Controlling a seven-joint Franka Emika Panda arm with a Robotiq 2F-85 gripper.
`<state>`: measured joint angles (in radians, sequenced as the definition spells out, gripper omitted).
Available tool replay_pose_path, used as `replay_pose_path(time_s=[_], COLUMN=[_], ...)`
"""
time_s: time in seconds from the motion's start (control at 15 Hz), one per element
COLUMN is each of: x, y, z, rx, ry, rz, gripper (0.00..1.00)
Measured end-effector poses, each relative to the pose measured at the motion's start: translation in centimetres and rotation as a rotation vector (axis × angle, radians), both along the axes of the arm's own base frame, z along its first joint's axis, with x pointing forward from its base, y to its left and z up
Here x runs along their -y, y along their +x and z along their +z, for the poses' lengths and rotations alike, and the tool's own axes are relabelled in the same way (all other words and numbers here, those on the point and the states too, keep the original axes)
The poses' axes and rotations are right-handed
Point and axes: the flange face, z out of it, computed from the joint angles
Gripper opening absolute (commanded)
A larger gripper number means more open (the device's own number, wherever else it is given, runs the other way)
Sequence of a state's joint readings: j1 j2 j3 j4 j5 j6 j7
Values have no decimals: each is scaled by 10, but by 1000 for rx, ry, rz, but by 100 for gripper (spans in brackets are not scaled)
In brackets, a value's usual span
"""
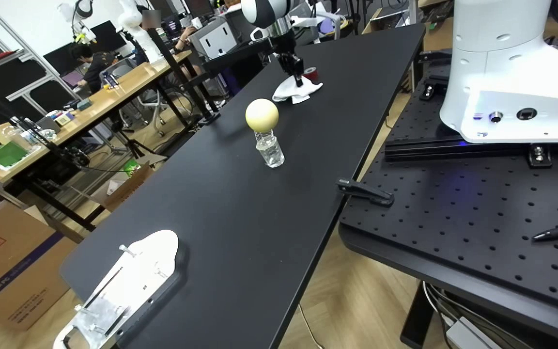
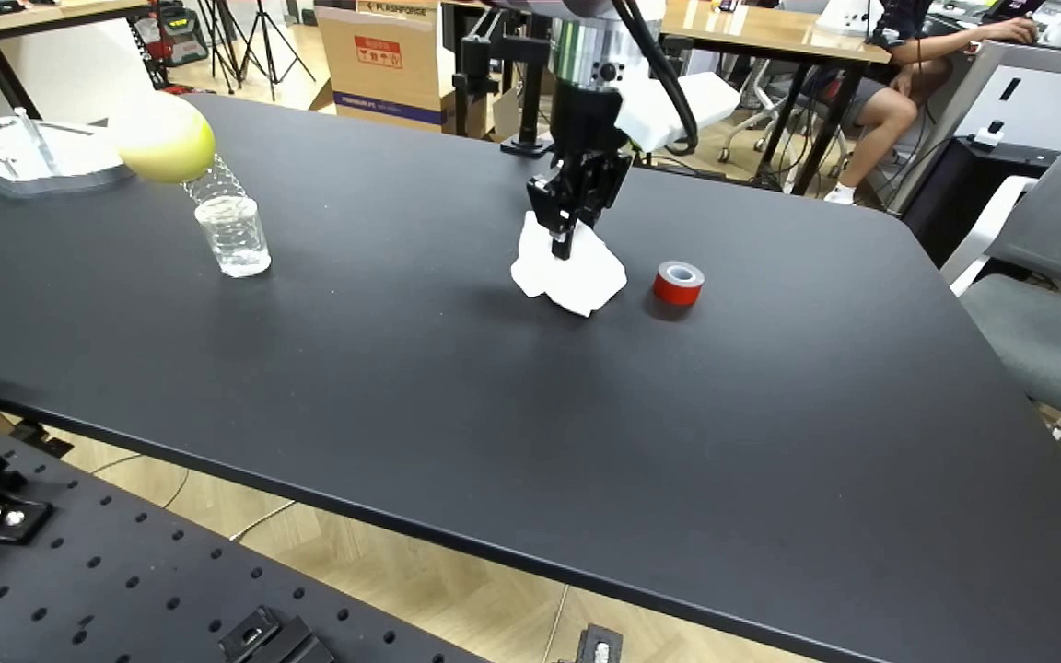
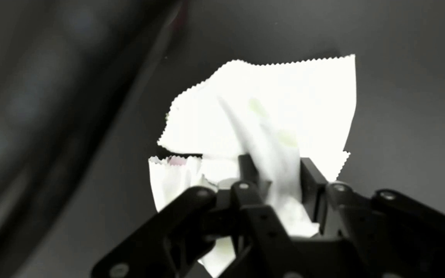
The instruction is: Pick up the white cloth and hang it on the metallic pole
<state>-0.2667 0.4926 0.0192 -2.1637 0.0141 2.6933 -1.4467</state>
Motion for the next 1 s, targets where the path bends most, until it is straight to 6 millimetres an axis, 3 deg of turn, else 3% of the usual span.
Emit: replay_pose_path(time_s=[0.27,0.47,0.73,1.0], x=[1,-1,-15,-42], y=[1,1,6,11], z=[6,24,69,122], rx=[-4,-22,-13,-16], ry=[-7,2,9,11], rz=[6,-50,-164,-249], gripper=[0,1,1,1])
